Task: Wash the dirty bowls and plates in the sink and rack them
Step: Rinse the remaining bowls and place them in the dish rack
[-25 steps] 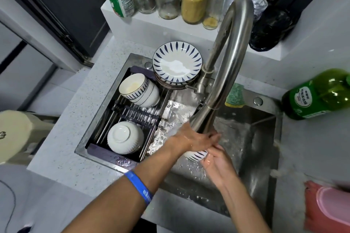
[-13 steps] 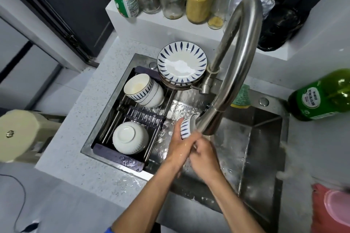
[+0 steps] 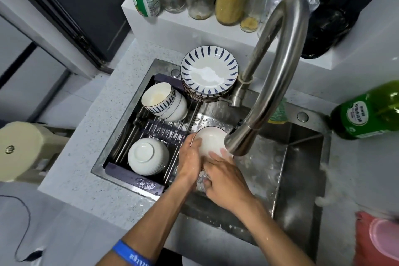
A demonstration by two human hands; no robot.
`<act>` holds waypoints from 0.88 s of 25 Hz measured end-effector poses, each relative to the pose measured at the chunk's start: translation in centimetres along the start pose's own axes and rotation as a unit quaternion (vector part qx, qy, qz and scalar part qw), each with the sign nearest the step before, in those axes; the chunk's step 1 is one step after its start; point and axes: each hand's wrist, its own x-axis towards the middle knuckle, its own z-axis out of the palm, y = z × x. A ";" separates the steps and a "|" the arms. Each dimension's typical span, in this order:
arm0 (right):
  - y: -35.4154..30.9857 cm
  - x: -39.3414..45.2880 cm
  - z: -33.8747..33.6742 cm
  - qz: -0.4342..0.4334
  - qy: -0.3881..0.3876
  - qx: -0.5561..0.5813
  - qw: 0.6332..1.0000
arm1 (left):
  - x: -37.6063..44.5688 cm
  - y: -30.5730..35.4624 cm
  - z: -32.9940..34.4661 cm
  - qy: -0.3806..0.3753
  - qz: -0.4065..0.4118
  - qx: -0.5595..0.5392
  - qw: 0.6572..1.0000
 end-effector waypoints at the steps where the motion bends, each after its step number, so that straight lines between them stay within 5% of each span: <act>1: 0.8 -0.2 -0.3 -0.022 -0.007 0.012 1.000 | 0.4 0.7 -0.4 -0.027 -0.007 0.028 0.999; 4: 2.2 -0.1 -0.1 -0.024 0.038 -0.055 0.997 | 0.4 1.8 0.2 -0.085 -0.009 0.090 0.992; 8: 1.4 -0.5 0.8 0.003 0.113 0.074 0.991 | -0.8 0.0 1.6 -0.043 0.020 0.062 0.997; 10: 2.5 -0.8 1.7 -0.061 0.132 0.041 0.989 | 0.5 0.9 0.8 -0.102 -0.028 0.087 0.991; 12: 3.5 -0.9 2.2 -0.003 0.149 0.183 0.972 | 0.8 1.5 0.0 -0.175 -0.042 -0.025 0.983; 14: 2.1 -0.6 2.4 0.106 0.118 0.499 0.852 | -0.4 1.0 -0.7 -0.225 -0.058 -0.105 0.967; 16: 0.7 -0.4 2.3 0.161 0.094 0.656 0.732 | -1.2 0.2 -1.0 -0.190 -0.055 -0.065 0.978; 20: 0.4 -0.3 2.0 0.226 0.024 0.765 0.602 | -1.5 2.7 -4.8 -0.052 0.065 0.148 0.985; 22: 1.4 0.2 2.2 0.283 0.036 0.770 0.570 | -1.4 3.6 -7.6 0.034 0.121 0.392 0.911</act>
